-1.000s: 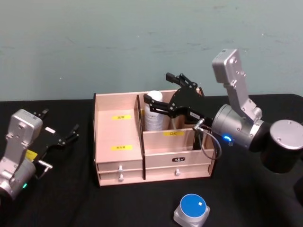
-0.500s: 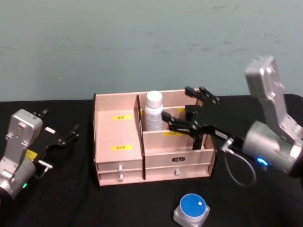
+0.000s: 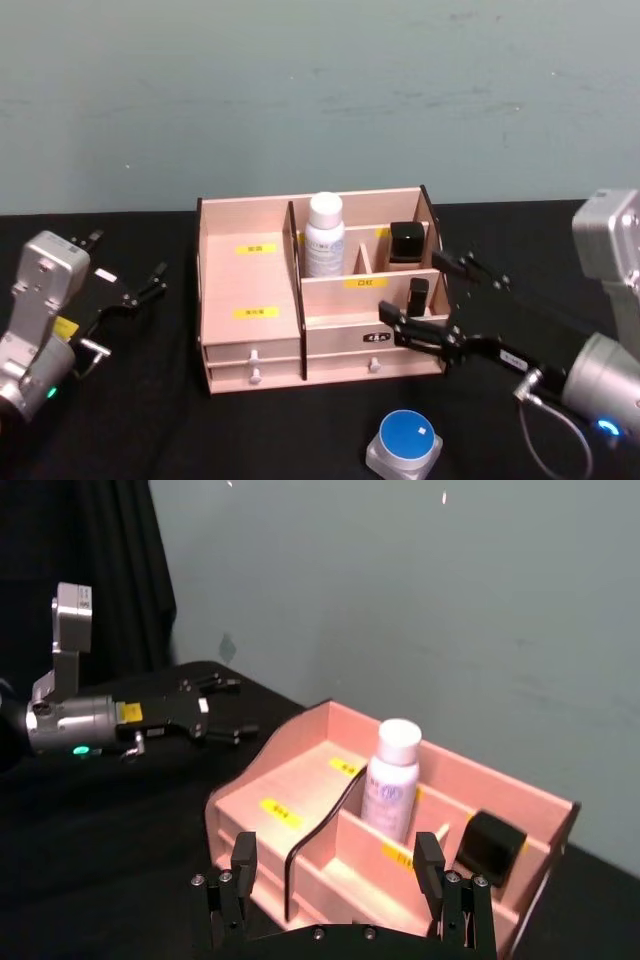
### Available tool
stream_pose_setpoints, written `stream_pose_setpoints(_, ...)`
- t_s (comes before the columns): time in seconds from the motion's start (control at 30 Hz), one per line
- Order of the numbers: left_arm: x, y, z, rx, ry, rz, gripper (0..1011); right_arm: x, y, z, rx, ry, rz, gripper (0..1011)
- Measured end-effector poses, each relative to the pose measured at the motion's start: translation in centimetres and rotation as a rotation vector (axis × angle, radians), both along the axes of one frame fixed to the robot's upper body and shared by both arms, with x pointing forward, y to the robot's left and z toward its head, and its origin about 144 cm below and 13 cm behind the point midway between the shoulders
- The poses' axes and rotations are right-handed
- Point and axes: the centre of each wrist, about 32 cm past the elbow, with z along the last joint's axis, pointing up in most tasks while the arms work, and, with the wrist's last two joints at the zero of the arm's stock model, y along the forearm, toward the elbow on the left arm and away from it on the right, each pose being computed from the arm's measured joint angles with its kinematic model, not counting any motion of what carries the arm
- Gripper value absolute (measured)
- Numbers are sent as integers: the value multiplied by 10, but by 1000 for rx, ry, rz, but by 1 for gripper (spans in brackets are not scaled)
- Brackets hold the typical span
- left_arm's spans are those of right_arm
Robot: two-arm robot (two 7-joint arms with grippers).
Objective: Pick up the facial cleanser and watermelon frost from the table and place them into the tiered storage box.
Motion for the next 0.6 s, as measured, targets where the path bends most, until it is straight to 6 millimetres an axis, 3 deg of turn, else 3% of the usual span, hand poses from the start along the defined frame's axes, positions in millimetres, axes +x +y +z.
stream_pose_setpoints(0.6, 0, 0, 0, 0, 0, 0, 1010, -30, -6, -14, -26, 136, -23, 1002)
